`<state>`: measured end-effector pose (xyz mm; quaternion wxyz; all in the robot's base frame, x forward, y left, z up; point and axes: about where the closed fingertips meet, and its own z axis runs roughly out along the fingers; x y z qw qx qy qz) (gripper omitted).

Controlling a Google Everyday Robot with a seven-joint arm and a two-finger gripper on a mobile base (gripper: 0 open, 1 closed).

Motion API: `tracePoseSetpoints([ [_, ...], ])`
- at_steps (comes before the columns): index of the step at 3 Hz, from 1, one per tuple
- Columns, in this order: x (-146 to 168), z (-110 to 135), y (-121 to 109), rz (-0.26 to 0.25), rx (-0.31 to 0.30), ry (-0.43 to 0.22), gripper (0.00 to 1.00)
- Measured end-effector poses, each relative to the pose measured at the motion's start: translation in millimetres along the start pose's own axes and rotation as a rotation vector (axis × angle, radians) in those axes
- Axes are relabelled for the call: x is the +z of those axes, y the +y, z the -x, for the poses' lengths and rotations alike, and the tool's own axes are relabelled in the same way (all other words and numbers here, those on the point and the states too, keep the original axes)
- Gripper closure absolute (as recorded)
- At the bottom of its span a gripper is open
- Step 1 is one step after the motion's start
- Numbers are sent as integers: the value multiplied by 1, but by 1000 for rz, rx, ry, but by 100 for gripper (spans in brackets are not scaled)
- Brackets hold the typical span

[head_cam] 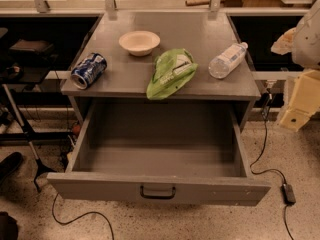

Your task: Place pepsi can into top drawer

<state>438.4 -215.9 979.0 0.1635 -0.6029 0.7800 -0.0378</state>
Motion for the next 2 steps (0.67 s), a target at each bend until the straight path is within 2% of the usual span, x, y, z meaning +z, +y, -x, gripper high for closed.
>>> tracePoseSetpoints([
  [1,0,0,0,0,0,0,0],
  [2,-7,14,-1,-23,-31,-20,0],
])
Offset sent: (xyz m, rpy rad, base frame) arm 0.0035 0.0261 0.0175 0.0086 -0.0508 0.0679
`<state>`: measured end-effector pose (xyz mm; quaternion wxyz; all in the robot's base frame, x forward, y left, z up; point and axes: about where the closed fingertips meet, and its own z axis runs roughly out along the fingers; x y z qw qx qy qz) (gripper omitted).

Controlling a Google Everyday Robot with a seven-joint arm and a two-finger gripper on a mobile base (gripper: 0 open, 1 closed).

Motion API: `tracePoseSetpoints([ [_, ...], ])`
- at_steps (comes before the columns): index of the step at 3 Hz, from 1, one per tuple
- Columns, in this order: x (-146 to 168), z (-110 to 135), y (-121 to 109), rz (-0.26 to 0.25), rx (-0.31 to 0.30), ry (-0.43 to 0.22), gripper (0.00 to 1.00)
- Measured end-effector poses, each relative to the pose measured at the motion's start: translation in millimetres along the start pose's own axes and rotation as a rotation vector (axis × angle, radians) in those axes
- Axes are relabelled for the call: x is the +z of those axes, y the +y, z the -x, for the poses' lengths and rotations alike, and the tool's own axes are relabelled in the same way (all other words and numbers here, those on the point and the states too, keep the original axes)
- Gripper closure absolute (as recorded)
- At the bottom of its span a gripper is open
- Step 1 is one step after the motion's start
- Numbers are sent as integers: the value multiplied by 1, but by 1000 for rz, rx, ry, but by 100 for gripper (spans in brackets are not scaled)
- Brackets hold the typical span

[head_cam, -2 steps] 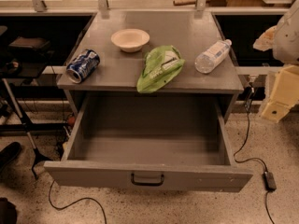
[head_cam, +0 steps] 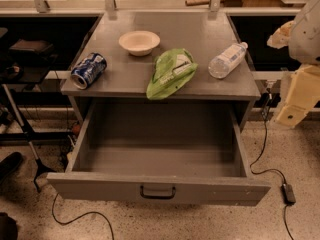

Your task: Place pepsi can into top drawer

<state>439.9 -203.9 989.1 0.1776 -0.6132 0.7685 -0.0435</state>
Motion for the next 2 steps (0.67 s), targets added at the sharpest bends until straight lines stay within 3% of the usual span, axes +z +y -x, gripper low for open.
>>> tracePoseSetpoints([
  [1,-2,70,-11,-32,-112,-106,0],
  [2,8,140,-20,-28,-203,-196,0],
])
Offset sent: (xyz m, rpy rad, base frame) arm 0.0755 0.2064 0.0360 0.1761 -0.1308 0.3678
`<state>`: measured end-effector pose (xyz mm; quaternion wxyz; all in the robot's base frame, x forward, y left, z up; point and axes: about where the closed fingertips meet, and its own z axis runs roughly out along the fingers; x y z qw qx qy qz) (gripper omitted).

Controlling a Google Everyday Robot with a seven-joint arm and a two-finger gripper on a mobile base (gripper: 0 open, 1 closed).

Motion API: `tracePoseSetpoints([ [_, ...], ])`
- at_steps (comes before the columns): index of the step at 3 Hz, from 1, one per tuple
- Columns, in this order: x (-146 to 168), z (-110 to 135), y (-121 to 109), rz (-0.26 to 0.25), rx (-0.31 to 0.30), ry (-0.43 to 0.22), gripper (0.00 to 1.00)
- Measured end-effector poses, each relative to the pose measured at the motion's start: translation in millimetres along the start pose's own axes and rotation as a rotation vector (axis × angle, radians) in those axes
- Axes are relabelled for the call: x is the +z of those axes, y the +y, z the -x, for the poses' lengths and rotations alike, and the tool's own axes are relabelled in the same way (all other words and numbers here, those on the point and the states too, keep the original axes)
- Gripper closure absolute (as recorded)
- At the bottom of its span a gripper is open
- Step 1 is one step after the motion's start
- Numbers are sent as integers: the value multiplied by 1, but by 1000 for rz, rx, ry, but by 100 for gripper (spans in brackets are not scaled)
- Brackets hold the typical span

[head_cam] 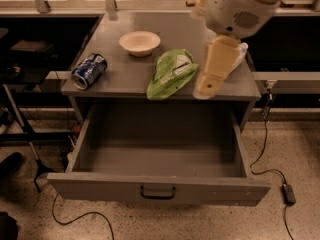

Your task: Place pepsi can into top drawer

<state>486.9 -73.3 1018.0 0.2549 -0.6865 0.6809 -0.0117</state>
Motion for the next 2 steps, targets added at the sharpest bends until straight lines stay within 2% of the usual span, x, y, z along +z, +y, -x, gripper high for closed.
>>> tracePoseSetpoints([
  [1,23,69,-9,-22,-37,-101,0],
  [2,52,116,-16,-61,22,-171,0],
])
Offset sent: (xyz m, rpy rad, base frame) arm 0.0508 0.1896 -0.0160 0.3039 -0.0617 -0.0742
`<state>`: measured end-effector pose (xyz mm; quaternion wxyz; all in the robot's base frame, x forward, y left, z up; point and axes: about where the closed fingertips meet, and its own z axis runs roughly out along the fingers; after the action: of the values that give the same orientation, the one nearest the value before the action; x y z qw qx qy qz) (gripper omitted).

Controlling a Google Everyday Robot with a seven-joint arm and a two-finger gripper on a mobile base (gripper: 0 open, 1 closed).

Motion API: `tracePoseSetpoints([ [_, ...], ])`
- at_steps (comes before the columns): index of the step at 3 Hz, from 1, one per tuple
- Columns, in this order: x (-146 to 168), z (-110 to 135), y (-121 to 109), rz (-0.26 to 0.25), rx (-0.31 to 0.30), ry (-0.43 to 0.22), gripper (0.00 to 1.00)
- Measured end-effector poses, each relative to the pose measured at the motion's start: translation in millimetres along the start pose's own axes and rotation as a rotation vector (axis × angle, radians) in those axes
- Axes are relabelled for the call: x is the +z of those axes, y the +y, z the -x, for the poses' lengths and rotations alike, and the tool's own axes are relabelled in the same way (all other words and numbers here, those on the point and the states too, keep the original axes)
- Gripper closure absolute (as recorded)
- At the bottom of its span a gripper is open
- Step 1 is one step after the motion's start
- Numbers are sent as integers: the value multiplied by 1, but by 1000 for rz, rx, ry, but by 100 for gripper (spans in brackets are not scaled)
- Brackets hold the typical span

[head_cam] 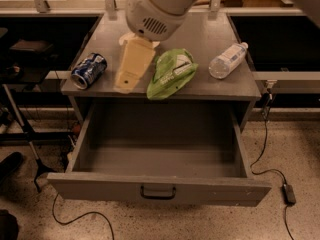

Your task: Place pepsi can into top drawer

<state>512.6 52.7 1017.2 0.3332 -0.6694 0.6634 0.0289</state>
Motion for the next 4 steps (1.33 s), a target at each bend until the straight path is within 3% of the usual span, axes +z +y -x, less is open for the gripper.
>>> tracePoseSetpoints([
  [1,0,8,-5,-26,40,-23,0],
  [2,3,8,-6,-26,43,-30,0],
  [3,27,12,-18,-18,67,-96,0],
  [4,78,12,-45,-15,123,-131,0],
])
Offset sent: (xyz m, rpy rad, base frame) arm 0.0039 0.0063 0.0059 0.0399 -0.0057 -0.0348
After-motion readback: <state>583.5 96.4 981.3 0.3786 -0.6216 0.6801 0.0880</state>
